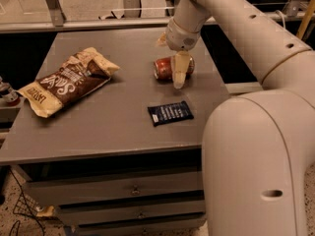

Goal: Knock coke can over

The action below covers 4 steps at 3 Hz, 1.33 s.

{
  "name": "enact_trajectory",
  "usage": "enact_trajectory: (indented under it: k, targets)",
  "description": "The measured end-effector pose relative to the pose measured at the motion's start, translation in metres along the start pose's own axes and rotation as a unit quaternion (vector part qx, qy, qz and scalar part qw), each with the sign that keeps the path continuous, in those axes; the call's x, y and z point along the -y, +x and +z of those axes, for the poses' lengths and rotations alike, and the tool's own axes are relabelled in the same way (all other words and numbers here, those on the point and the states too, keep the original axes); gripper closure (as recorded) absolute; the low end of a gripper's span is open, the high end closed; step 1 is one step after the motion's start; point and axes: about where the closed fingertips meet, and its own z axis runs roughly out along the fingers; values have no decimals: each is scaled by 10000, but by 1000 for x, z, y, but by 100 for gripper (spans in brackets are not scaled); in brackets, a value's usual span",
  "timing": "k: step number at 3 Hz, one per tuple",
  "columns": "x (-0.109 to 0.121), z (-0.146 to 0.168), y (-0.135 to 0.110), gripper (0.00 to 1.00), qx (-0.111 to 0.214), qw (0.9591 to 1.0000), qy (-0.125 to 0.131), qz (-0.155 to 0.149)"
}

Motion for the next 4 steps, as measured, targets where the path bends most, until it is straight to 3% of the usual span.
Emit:
enact_trajectory:
  k: [1,2,3,4]
  targets:
    - [-25,-29,25,0,-21,9983,402,410]
    - [-72,-62,64,0,-51,9907,955,968]
    - [-71,-62,64,0,-50,9908,953,960]
    - [-82,-82,88,0,-277,9849,1194,1223]
